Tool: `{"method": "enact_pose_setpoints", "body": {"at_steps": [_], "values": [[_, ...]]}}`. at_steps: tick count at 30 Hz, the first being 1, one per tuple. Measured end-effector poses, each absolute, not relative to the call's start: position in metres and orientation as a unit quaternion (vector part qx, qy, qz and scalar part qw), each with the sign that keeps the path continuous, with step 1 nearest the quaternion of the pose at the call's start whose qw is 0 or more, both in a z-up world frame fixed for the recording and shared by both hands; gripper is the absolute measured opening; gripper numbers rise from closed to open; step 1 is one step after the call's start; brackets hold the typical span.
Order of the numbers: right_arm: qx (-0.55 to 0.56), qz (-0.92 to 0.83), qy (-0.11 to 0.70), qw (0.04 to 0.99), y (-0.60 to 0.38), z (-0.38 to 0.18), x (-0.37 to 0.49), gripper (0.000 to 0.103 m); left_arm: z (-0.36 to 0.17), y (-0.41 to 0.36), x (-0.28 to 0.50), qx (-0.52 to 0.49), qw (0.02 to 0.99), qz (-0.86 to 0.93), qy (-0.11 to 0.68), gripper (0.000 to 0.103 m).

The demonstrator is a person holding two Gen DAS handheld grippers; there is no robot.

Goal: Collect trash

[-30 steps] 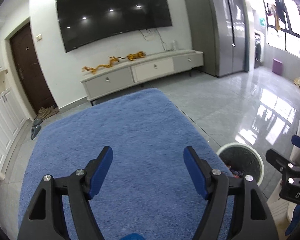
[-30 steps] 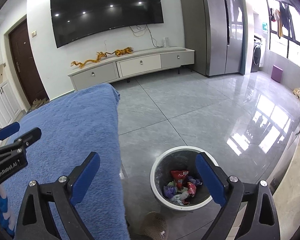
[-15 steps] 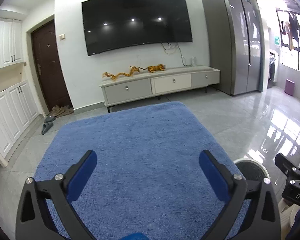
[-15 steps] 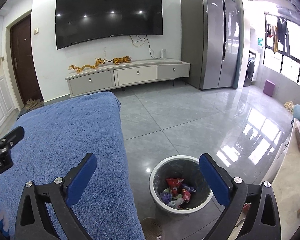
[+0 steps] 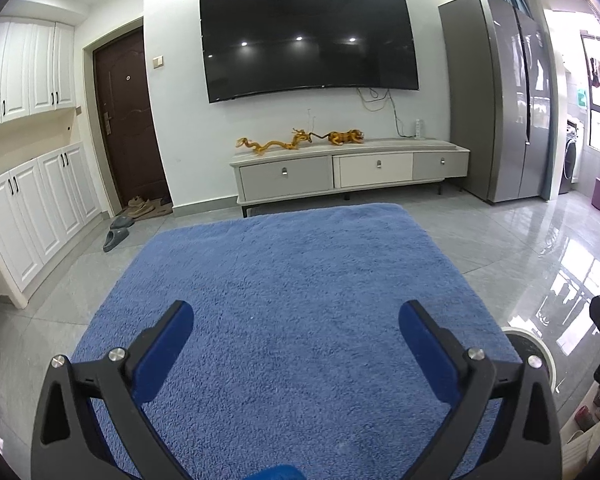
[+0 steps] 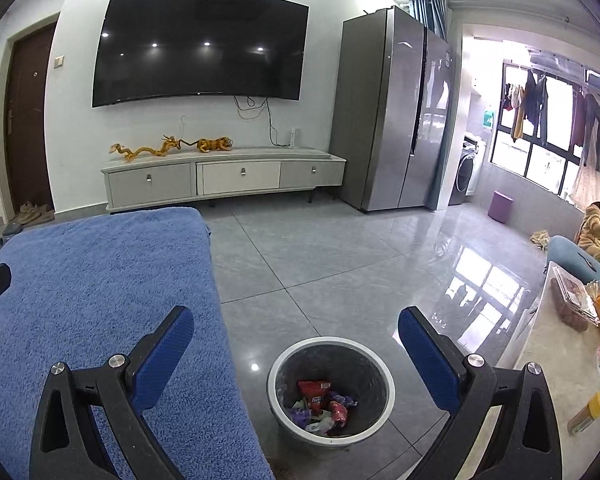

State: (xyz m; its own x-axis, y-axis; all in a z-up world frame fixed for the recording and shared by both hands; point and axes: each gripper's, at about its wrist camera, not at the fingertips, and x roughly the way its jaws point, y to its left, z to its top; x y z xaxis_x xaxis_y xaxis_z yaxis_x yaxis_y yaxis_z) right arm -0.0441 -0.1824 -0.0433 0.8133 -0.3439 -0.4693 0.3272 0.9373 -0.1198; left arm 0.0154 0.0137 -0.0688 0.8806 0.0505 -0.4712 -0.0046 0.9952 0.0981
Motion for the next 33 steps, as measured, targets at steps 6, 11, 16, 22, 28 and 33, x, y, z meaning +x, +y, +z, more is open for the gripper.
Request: {"method": "enact_pose_setpoints", "body": {"at_steps": [6,11,16,22,28,33], "values": [[-0.023,-0.172,0.263,0.949,-0.181,-0.048,-0.044,0.103,-0.069,0.019,0.016,0.039,0.969,0.014,0.244,0.103],[-0.02,-0.171,0.269,0.948,-0.186,-0.049,-0.044,0.103,-0.07,0.012,0.014,0.042,0.969,0.006,0.245,0.103],[-0.019,-0.173,0.274,0.946,-0.191,-0.051,-0.045,0.103,-0.068,0.005,0.012,0.048,0.968,-0.001,0.246,0.103],[-0.011,-0.175,0.277,0.945,-0.197,-0.051,-0.045,0.103,-0.068,-0.003,0.008,0.056,0.968,-0.007,0.245,0.103],[-0.008,-0.177,0.279,0.944,-0.199,-0.051,-0.045,0.103,-0.069,-0.003,0.006,0.056,0.969,-0.009,0.242,0.103],[-0.009,-0.178,0.279,0.944,-0.198,-0.051,-0.045,0.103,-0.069,0.0,0.006,0.051,0.969,-0.008,0.242,0.103]]}}
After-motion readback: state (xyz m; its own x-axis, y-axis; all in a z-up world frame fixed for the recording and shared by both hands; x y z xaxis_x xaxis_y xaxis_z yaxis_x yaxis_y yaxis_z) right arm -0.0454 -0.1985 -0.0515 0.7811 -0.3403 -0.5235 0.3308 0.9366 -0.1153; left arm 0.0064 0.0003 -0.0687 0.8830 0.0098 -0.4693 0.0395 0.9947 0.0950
